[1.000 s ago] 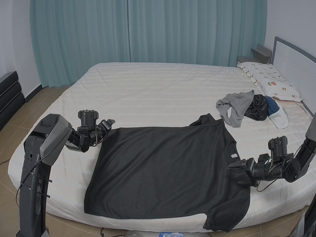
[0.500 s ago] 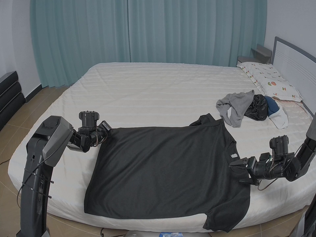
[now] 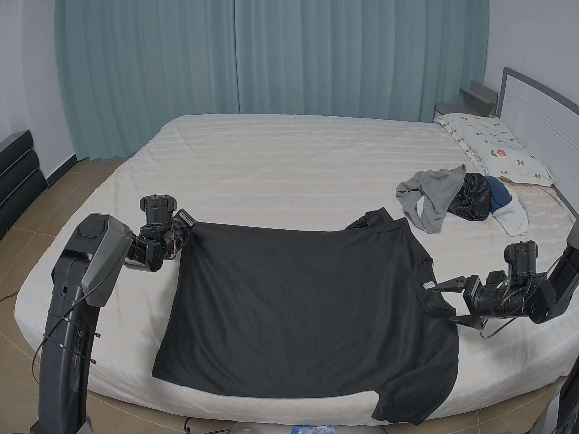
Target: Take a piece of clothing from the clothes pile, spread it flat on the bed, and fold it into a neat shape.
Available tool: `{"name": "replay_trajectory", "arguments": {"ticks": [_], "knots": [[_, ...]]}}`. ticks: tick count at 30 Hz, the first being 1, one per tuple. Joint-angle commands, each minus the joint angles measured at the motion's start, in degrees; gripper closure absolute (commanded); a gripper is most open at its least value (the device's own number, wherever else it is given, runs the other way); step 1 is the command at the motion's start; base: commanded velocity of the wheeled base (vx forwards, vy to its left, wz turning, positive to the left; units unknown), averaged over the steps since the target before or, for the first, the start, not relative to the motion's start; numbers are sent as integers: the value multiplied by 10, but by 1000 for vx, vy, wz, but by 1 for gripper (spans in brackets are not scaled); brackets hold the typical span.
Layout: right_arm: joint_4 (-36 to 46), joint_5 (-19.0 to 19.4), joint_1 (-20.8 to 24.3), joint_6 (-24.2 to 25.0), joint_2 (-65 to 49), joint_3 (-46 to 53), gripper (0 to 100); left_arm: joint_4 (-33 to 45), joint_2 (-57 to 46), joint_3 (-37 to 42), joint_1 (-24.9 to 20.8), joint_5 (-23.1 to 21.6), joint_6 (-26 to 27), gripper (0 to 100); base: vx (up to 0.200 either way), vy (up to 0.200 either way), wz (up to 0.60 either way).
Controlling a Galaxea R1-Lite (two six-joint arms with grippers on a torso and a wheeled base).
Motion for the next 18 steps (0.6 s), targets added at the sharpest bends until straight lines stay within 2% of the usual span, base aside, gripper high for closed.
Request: {"name": "replay_trajectory", "arguments": {"ticks": [1, 7, 13, 18], "knots": [[-1, 0, -18, 0, 10, -9, 0, -1, 25, -31, 2, 11, 0, 100, 0, 0, 0], [-1, -2, -21, 0, 19, -19, 0, -1, 28, -38, 7, 15, -1, 100, 0, 0, 0], [-18, -26, -29, 1, 42, -31, 0, -1, 26, -40, 14, 16, -9, 100, 0, 0, 0], [-62, -33, -31, 32, 54, -32, 0, 2, 29, -59, 22, 18, -33, 100, 0, 0, 0]]}}
